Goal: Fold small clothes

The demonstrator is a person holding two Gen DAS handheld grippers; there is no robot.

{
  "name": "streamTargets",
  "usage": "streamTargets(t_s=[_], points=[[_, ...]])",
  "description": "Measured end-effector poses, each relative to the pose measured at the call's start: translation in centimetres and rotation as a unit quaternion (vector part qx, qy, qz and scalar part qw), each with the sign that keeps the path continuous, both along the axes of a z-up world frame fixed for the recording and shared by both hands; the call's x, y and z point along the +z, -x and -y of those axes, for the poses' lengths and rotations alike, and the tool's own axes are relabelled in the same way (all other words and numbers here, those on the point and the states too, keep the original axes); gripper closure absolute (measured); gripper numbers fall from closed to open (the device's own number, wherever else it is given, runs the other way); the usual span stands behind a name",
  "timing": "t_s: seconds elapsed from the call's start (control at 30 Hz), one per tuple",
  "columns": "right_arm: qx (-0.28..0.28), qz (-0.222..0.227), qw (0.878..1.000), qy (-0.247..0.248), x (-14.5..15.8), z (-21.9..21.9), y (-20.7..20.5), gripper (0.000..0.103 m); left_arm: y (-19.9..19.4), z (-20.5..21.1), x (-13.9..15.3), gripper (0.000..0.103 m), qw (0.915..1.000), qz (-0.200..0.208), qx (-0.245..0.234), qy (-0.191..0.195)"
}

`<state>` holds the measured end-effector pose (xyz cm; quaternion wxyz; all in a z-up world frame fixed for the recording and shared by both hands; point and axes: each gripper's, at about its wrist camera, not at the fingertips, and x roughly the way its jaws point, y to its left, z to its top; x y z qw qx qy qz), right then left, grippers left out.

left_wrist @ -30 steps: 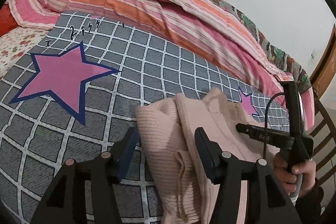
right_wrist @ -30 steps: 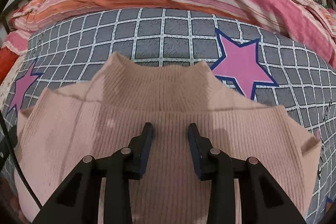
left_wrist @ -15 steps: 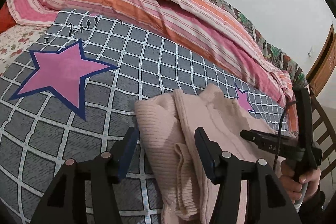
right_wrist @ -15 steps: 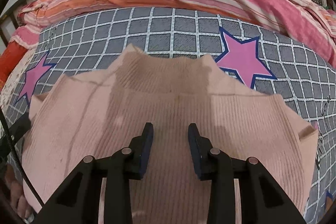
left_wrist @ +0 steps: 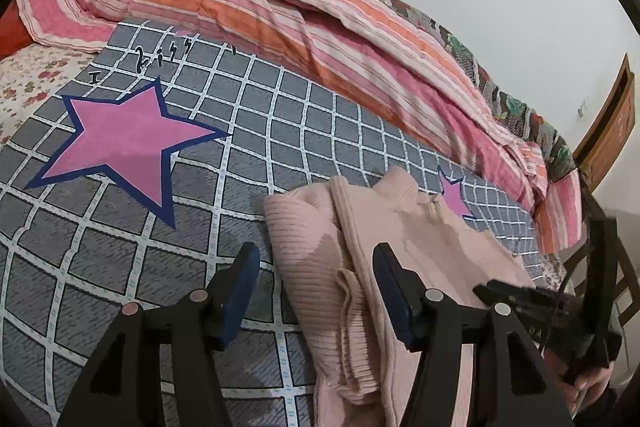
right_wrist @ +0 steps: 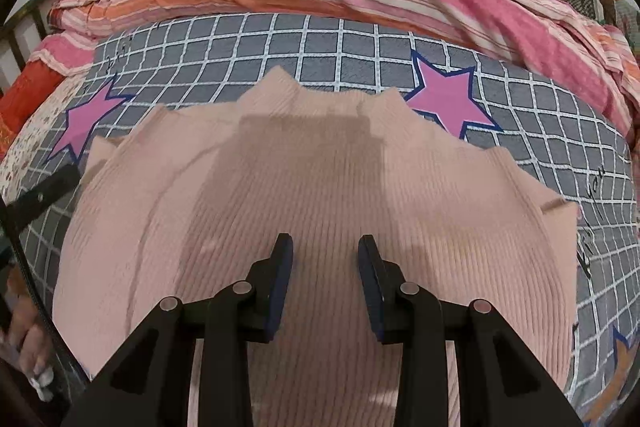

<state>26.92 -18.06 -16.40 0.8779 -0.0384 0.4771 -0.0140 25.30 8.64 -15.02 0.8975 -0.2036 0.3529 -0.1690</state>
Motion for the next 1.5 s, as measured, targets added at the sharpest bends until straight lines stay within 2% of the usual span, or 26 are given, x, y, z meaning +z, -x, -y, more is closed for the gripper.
streamTargets(t_s=[0.4,0.7,0.87,1.13,1.2,1.3,1.5], points=[[0.012,0.019,0.999,0.024,0.4,-1.0,6.0,0.069,0.5,-0.4,-0.1,0.045,0.9997,0.0,-0.01,0.021],[0.022,0.03,0.999,0.039,-1.2,-1.8,10.6,0.069,2.2,-0.3,-0.1,0.044,0.999,0.014,-0.023,0.037],[0.023,0.04,0.998,0.04,-1.4,-1.9,12.7,0.069,3.0,1.0,-0.8,0.044,0.999,0.003,-0.039,0.02],[0.019,0.058,0.998,0.0,-0.1,0.3,15.4,0.069,6.3,2.0,-2.4,0.043,0.9966,-0.019,-0.076,0.023],[0.012,0.068,0.998,-0.007,0.3,1.3,15.8,0.069,8.0,1.3,-2.6,0.041,0.9959,-0.023,-0.073,0.047],[0.003,0.082,0.996,-0.02,0.9,2.7,15.7,0.069,9.1,0.5,-3.1,0.041,0.9928,-0.05,-0.071,0.082],[-0.017,0.118,0.991,-0.055,2.8,5.5,13.1,0.069,10.1,1.1,-2.7,0.041,0.9909,-0.082,-0.082,0.069]])
